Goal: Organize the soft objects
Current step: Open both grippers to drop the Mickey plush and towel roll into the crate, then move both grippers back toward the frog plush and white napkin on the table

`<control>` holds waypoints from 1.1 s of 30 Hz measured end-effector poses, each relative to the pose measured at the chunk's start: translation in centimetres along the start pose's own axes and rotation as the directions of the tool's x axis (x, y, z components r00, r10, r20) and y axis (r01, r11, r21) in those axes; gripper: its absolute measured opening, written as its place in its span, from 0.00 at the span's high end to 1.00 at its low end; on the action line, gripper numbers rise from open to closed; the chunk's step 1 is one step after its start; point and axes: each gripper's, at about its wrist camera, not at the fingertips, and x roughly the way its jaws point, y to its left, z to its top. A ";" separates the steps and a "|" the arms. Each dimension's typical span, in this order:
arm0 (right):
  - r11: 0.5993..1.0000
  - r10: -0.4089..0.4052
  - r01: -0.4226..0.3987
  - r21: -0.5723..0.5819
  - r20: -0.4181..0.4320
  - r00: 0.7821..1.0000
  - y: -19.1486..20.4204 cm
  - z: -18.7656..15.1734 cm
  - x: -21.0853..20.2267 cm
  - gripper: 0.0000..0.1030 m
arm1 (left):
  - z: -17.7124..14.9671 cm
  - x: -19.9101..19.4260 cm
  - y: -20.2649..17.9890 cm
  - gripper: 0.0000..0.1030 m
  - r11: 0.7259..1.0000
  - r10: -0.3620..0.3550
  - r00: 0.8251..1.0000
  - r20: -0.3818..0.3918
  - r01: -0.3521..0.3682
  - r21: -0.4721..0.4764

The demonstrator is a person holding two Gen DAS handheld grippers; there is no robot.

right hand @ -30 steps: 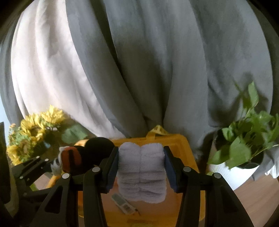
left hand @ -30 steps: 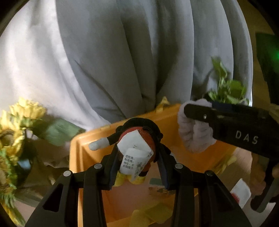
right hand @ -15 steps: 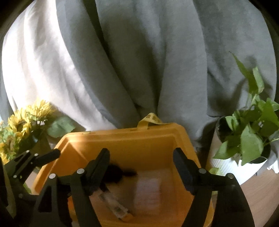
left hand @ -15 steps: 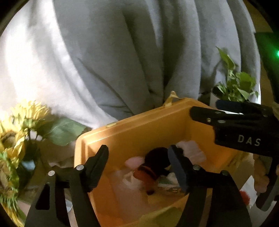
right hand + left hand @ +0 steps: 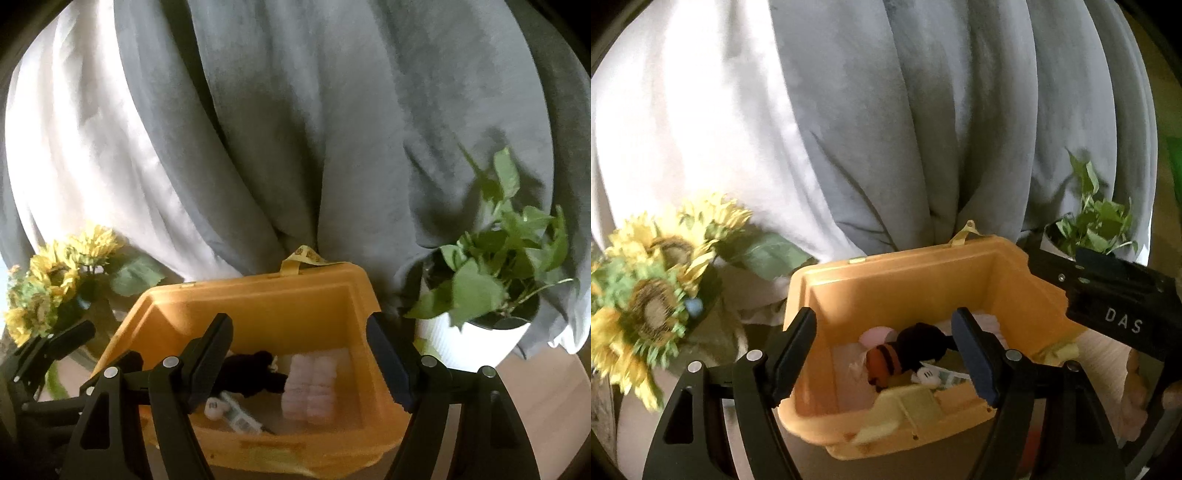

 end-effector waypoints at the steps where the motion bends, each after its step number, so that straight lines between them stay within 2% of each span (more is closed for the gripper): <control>1: 1.000 0.001 -0.001 0.001 0.002 1.000 0.0 -0.1 -0.4 0.27 | -0.1 -0.4 -0.1 0.27 1.000 0.001 1.000 -0.001 -0.001 -0.011; 17: 1.000 0.000 0.000 0.002 0.026 1.000 -1.8 -2.3 -8.4 0.26 | -2.2 -8.4 -2.9 0.26 0.997 0.032 0.999 0.017 -0.031 -0.076; 33: 1.000 -0.017 0.018 -0.018 0.013 1.000 -5.3 -5.5 -14.2 0.26 | -6.5 -13.6 -6.9 0.26 0.991 0.067 0.998 0.002 -0.066 -0.114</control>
